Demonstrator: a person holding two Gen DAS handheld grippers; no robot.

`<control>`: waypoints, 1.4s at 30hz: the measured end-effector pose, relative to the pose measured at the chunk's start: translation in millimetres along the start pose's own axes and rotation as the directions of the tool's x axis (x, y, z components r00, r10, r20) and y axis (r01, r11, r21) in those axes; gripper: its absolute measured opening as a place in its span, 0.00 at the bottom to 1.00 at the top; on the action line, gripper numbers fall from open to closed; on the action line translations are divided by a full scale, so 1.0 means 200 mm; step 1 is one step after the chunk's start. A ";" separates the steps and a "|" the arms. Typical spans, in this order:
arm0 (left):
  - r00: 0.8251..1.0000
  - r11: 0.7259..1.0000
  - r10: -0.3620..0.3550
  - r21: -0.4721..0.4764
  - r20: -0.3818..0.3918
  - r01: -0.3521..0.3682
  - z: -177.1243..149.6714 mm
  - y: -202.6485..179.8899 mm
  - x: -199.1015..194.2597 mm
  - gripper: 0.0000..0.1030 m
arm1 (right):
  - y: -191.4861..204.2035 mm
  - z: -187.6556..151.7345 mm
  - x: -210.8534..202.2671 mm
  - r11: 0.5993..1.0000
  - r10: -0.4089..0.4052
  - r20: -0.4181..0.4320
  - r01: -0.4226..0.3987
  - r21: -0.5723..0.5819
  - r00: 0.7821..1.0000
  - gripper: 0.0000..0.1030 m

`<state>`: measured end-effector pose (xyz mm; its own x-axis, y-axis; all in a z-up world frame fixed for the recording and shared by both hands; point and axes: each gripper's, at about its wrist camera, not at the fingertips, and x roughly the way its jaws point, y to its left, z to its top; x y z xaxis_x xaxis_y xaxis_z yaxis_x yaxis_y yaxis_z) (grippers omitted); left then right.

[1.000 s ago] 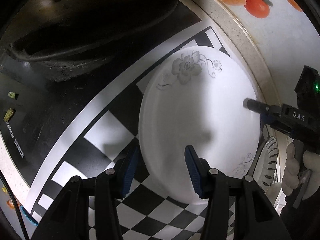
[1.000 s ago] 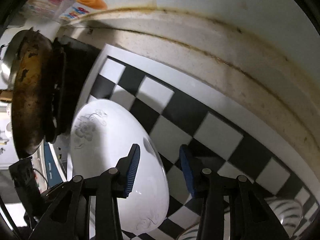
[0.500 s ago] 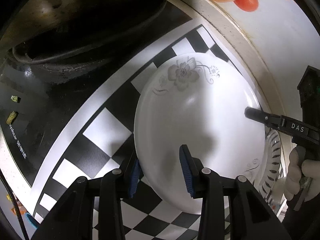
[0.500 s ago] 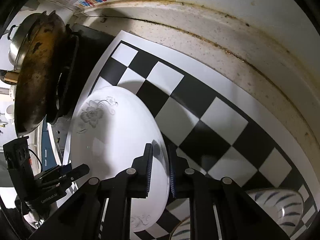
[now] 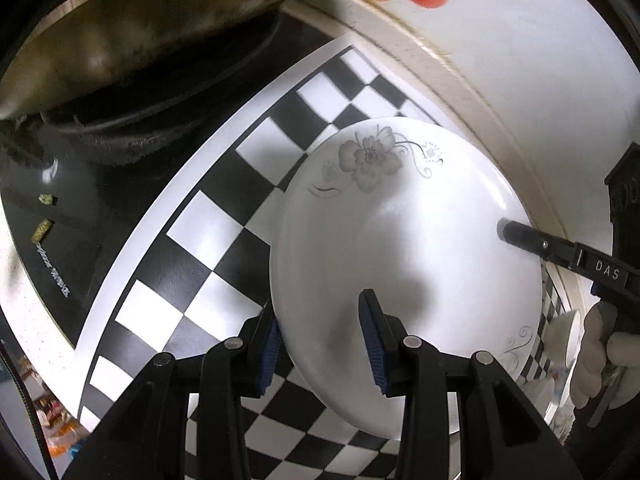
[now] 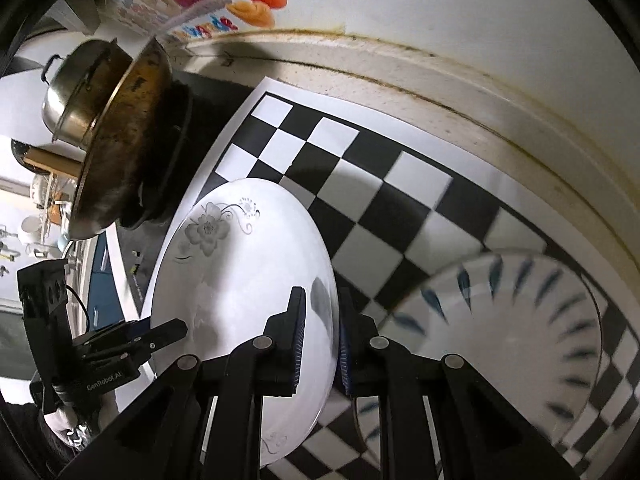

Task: Organize plates and bowls
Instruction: 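Carry the grey-flower plate with both grippers onto the pink-flower plate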

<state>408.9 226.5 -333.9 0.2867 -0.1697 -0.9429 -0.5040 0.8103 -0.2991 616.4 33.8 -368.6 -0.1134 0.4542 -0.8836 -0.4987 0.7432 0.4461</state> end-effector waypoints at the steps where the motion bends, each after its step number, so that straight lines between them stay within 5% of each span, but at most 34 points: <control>1: 1.000 1.000 -0.002 0.016 0.004 0.002 -0.01 -0.02 -0.02 0.33 | 0.00 -0.04 -0.04 1.000 0.002 0.015 -0.002 0.011 1.000 0.16; 10: 0.999 0.982 -0.041 0.187 0.025 0.036 -0.15 -0.18 -0.25 0.33 | -0.06 -0.45 -0.39 0.994 0.000 0.134 -0.015 0.112 0.991 0.16; 22: 0.994 0.899 -0.080 0.426 -0.073 0.103 -0.45 -0.51 -0.26 0.33 | -0.20 -1.24 -0.72 0.946 -0.075 0.273 -0.018 0.324 0.959 0.16; 34: 0.973 0.814 0.011 0.567 -0.231 0.126 -0.81 -0.67 -0.06 0.33 | -0.31 -1.90 -0.65 0.846 -0.118 0.268 -0.044 0.532 0.956 0.16; 42: 0.953 0.772 0.122 0.630 -0.279 0.085 -0.93 -0.73 0.05 0.33 | -0.37 -2.08 -0.57 0.811 -0.128 0.231 -0.032 0.584 0.964 0.16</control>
<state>333.6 2.4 -327.3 -0.0155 -0.2187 -0.9757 0.1481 0.9645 -0.2186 309.1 -276.7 -358.9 0.1530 0.4565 -0.8765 0.1005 0.8751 0.4733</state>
